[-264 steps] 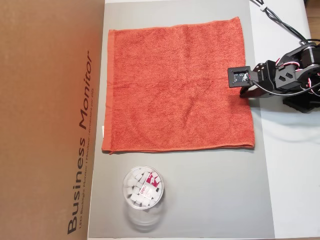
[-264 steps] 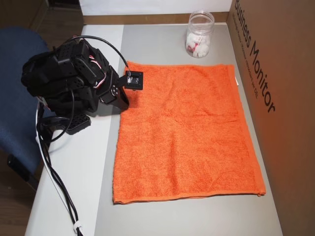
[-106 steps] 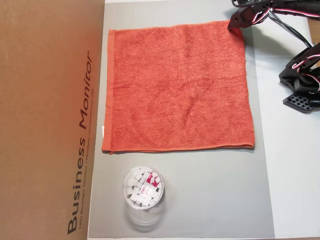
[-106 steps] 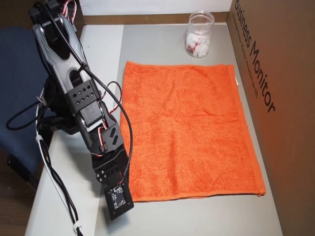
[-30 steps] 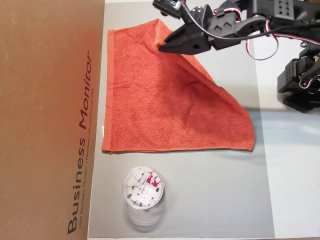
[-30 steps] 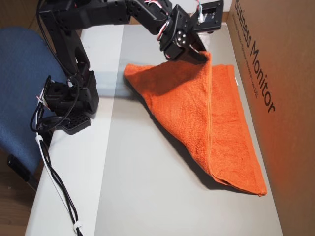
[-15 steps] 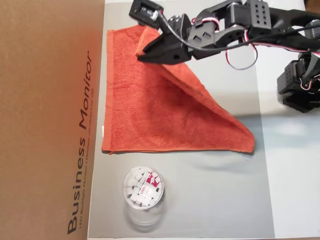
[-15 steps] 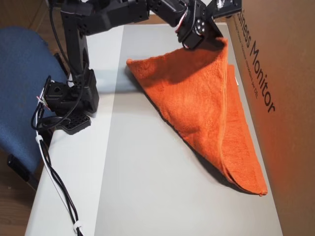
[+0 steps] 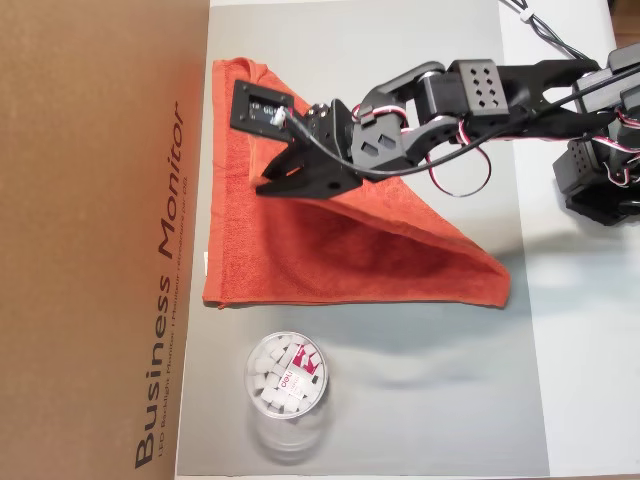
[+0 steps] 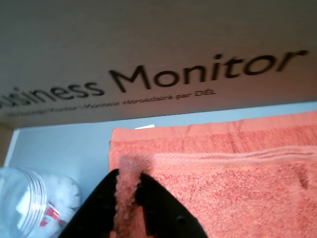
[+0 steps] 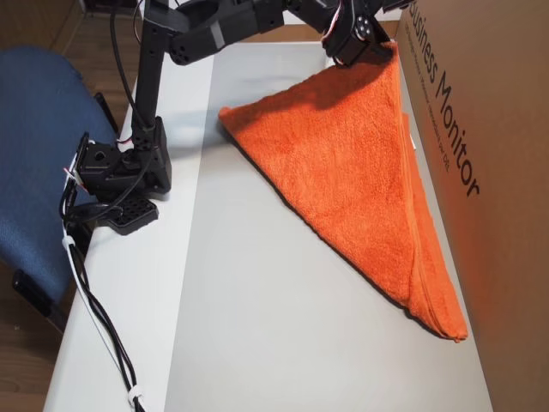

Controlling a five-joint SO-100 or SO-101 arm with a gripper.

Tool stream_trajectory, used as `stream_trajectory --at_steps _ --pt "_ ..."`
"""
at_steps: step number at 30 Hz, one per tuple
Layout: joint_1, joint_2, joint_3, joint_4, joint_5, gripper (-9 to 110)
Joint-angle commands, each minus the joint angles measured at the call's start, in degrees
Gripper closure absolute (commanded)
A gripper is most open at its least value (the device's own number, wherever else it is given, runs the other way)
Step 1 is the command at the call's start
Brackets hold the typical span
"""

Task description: Fold the blanket.

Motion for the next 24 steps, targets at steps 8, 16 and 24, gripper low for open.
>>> stream_trajectory --at_steps 8,16,24 --pt "-3.2 -5.1 -8.5 -1.0 -3.2 102" --pt "-2.8 -12.5 -13.9 -1.0 -3.2 102" --pt "-2.9 -19.9 -17.8 -1.0 -3.3 102"
